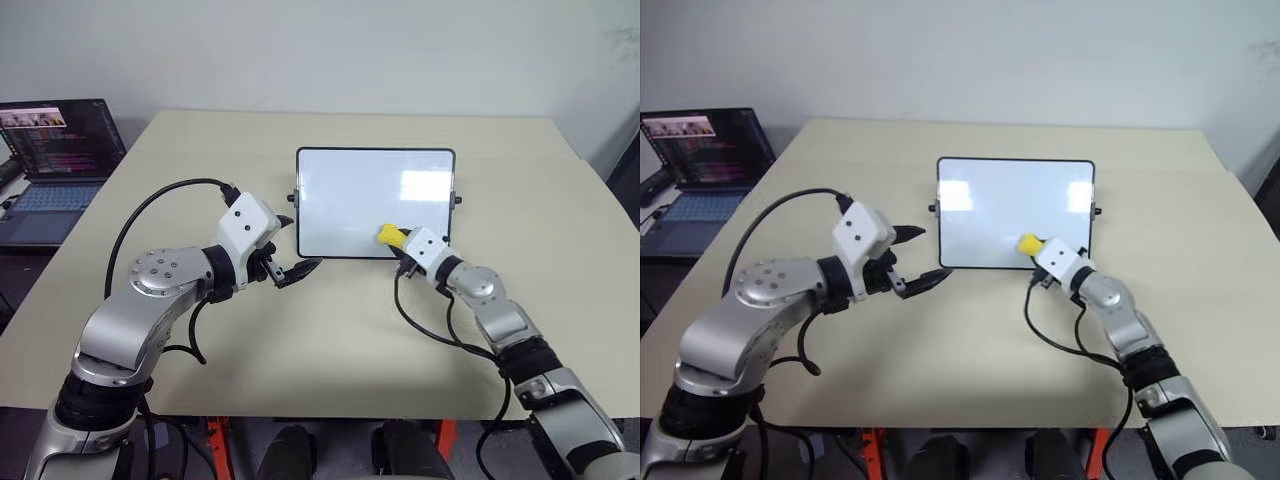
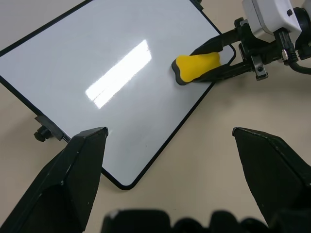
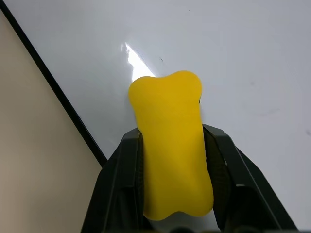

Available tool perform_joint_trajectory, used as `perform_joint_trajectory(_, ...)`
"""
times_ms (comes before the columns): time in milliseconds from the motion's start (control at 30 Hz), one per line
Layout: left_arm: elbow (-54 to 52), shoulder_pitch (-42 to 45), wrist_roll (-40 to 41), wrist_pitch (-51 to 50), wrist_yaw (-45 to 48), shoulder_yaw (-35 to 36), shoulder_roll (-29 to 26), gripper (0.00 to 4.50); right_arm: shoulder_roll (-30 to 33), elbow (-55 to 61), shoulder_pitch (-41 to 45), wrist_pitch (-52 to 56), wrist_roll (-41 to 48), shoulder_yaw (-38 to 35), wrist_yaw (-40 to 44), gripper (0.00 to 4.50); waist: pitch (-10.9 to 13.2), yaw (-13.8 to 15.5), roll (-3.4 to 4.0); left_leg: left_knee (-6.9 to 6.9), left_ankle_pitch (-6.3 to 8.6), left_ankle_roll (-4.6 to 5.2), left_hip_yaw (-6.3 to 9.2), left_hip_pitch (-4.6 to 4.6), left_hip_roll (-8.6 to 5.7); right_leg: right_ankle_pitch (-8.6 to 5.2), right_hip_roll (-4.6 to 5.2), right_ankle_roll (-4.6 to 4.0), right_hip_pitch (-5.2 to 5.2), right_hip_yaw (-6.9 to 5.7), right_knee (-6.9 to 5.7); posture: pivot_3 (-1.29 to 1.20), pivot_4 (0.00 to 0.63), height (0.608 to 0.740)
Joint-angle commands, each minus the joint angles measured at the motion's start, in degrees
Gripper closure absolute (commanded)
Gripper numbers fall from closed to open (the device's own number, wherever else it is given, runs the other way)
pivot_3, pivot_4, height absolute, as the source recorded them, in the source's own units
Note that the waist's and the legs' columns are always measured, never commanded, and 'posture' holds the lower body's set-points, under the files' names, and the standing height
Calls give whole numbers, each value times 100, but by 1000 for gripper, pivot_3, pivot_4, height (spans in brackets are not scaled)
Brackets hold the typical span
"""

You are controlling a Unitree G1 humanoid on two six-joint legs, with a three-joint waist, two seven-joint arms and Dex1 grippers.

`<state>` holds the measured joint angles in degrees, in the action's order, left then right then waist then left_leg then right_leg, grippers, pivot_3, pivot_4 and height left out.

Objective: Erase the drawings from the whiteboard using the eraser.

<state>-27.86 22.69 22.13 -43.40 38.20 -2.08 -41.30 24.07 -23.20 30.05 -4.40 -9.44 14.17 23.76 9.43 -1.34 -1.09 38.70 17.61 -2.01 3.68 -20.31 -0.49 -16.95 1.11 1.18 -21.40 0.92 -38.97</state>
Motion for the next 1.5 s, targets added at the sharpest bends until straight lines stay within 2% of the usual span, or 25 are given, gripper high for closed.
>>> perform_joint_trajectory(33,-114,123,-29,59,2,74,-32,0,280,-357,-177,274,-46,-306,-36,3125,0,-1,0,0,0,1,-2,14,-1,0,0,1,11,3,2,0,150,740)
perform_joint_trajectory(233,-91,172,-34,56,8,64,-32,0,356,39,-306,437,57,-467,32,3125,0,-19,0,0,-2,4,-5,31,0,0,-2,2,25,6,0,0,150,740)
perform_joint_trajectory(400,-72,213,-38,61,16,38,-18,0,150,878,-367,907,244,-546,67,3125,3,-31,0,-5,-2,4,-6,27,2,0,-2,2,17,9,0,0,150,740)
perform_joint_trajectory(600,-29,249,-56,87,30,15,-13,0,-247,1902,-387,1527,380,-528,64,3125,6,-45,3,-29,-2,3,-8,-10,2,1,-2,1,-32,9,0,0,150,740)
perform_joint_trajectory(700,-21,265,-71,88,33,7,-11,0,-597,2343,-255,1832,541,-493,50,3125,6,-48,4,-43,-6,-3,-8,-66,6,-1,-4,-4,-92,8,-1,0,150,740)
perform_joint_trajectory(867,-25,271,-84,87,36,12,-14,0,-1004,2614,0,2053,573,-363,73,3125,8,-39,6,-71,-11,-19,-11,-71,7,-13,-2,-10,-99,7,23,0,150,740)
perform_joint_trajectory(1067,-49,260,-88,77,28,19,-11,0,-1321,2177,211,1857,450,-157,12,3125,8,-33,6,-73,-9,-17,-10,-72,6,-14,-1,-11,-98,5,30,0,150,740)
perform_joint_trajectory(1233,-89,236,-86,64,22,45,-30,0,-1559,1370,432,1313,274,93,-50,3125,8,-47,7,-71,-8,-15,-14,-66,6,-14,-1,-12,-98,8,19,0,150,740)
perform_joint_trajectory(1500,-175,156,-72,37,-13,100,-48,0,-1394,143,564,572,-3,144,-85,3125,9,-45,7,-70,-10,-18,-17,-65,6,-16,-1,-15,-97,9,17,0,150,740)
